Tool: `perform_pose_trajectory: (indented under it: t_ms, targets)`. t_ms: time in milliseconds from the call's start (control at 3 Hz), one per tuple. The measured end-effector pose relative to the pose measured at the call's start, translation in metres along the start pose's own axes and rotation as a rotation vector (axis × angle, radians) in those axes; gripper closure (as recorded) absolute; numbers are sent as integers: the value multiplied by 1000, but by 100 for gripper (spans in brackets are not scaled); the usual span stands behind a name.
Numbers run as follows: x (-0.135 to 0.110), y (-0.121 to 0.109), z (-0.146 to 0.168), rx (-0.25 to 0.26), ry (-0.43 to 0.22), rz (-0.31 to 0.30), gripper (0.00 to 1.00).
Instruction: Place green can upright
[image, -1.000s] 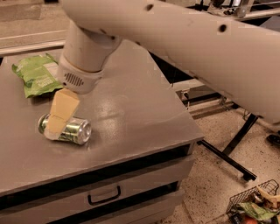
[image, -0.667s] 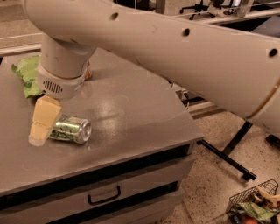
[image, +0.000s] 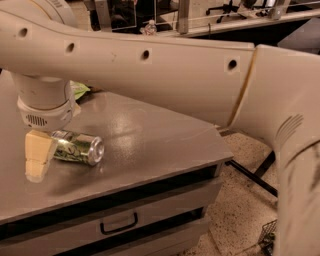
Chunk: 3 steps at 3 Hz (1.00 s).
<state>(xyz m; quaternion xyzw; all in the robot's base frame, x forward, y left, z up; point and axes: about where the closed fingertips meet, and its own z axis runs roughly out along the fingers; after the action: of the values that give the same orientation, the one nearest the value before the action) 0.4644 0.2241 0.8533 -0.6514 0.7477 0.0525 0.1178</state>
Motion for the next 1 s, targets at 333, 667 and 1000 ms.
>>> perform_pose_trajectory:
  t_ms: [333,667,1000]
  targets:
    - [1,-6,8,18,38,23,2]
    - [0,-11,8,33,41,31,25]
    - [-4,-17,-2,65,16,16,54]
